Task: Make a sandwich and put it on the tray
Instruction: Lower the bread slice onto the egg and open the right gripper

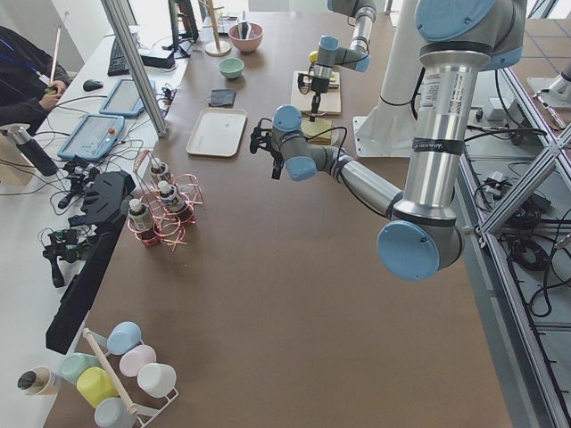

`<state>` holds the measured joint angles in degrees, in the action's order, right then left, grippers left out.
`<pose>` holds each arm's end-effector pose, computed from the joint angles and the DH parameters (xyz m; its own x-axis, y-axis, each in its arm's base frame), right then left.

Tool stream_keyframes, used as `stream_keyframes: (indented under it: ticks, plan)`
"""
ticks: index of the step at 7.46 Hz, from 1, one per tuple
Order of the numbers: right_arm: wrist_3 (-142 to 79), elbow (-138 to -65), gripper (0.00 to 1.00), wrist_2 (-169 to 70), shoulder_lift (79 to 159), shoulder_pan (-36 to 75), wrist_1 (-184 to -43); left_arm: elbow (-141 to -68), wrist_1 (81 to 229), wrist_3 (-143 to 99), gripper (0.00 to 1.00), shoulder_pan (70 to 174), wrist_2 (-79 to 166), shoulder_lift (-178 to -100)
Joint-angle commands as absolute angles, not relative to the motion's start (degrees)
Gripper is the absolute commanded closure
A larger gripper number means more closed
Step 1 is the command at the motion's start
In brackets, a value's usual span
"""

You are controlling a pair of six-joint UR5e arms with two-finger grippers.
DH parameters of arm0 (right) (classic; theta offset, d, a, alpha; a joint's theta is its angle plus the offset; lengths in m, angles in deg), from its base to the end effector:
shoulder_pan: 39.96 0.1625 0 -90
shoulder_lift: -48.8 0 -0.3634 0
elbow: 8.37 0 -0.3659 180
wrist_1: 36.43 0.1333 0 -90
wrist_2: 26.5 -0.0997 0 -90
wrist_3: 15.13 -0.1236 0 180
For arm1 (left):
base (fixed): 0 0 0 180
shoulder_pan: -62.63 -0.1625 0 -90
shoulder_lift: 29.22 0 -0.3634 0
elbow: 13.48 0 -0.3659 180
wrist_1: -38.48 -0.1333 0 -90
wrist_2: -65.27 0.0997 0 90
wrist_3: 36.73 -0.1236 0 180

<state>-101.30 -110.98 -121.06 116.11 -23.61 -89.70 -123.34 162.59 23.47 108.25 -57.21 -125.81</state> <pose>-0.5283 -0.2837 0.2295 0.3093 0.0213 0.9507 -0.1878 0.9814 0.0391 0.3082 -0.4107 0.3249 0.4354 0.1545 -0.8869 0.0685 0.9766 0.2038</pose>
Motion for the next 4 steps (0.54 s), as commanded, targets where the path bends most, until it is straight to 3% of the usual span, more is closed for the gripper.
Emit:
stream_keyframes:
  ticks: [1,4]
  plan:
    - [-101.4,-110.9,0.00,-120.1,116.2,-23.8,-89.7,-123.2,163.5,23.5,0.02,108.2,-57.3,-125.7]
    - [-101.3,-113.9,0.00,-121.7,117.3,-19.9,-90.0,-122.1,165.4,23.6,0.02,108.2,-57.3,-125.7]
